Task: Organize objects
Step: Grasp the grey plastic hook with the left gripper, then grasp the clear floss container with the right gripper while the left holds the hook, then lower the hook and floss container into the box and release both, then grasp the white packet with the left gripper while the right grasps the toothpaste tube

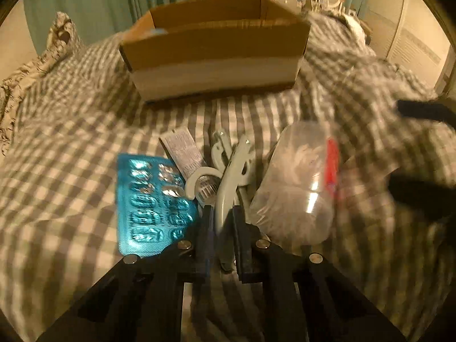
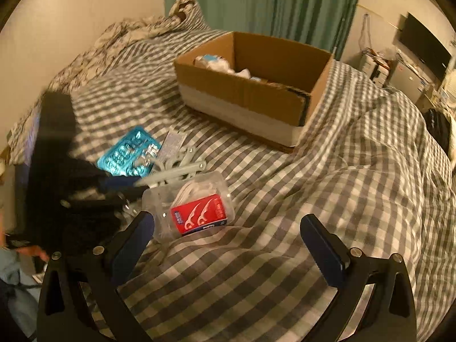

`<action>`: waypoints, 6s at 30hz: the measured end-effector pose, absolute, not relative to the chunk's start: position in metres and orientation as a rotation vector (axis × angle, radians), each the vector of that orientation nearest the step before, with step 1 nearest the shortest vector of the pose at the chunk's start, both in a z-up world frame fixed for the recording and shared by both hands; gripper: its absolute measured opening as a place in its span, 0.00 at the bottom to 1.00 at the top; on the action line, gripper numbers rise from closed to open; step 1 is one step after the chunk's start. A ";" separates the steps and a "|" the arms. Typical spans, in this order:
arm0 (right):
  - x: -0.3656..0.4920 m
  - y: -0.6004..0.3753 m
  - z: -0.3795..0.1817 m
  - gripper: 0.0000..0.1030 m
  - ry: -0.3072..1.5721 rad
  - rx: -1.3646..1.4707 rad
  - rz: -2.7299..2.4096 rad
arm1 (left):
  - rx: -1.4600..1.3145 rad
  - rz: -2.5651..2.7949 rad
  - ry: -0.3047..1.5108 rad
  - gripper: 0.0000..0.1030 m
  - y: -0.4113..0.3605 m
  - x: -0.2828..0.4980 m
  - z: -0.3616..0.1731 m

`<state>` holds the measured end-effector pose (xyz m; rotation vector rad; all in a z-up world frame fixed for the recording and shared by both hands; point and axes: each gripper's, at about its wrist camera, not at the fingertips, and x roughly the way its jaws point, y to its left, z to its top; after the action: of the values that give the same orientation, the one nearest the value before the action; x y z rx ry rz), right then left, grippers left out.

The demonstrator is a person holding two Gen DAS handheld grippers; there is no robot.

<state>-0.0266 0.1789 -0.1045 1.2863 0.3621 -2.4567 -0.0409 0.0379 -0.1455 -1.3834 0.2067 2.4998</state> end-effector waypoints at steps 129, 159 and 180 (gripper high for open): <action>-0.074 0.185 -0.081 0.99 0.109 1.216 -2.701 | -1.494 2.698 0.303 0.94 0.022 -0.076 -0.171; -0.057 0.160 -0.083 0.99 0.185 1.235 -2.686 | -1.264 2.681 0.118 0.07 0.002 -0.043 -0.104; -0.123 0.077 -0.188 0.59 0.215 1.543 -2.374 | -1.275 2.786 0.032 0.07 -0.055 -0.057 -0.107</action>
<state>-0.1227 0.0769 -0.1883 1.5430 0.2147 -2.3736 -0.0567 -0.0547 -0.1072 -1.2746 0.0320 2.7856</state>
